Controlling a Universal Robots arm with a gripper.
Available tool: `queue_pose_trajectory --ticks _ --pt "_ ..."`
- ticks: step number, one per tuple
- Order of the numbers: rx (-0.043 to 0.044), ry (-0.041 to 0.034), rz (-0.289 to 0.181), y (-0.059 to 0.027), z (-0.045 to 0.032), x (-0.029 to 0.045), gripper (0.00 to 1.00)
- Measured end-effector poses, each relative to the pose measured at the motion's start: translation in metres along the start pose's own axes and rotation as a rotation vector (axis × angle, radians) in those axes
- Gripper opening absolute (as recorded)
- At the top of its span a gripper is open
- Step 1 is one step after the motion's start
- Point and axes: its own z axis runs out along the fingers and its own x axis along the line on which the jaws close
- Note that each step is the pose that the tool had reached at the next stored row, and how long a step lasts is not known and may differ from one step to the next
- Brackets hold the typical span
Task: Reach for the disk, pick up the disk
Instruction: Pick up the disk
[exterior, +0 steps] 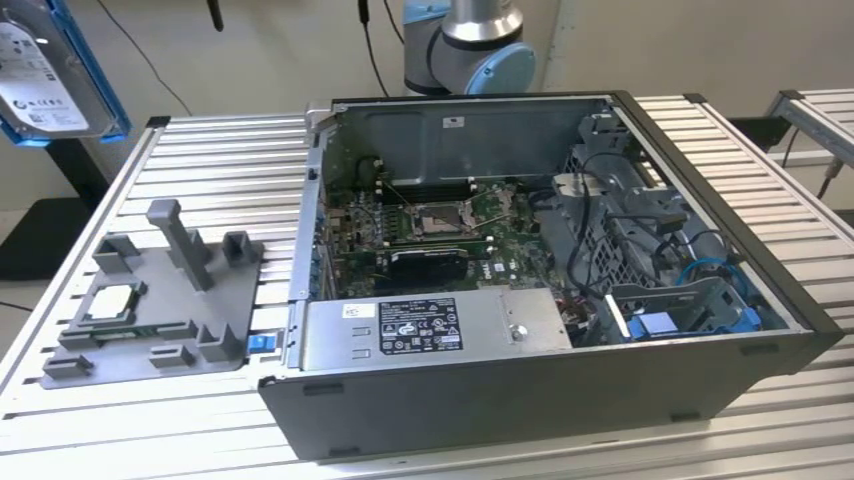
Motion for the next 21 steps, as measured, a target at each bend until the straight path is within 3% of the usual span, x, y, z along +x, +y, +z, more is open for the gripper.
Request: queue_pose_trajectory --ticks 21 --pt "-0.0001 0.0 0.0 0.0003 -0.0402 -0.0031 0.0"
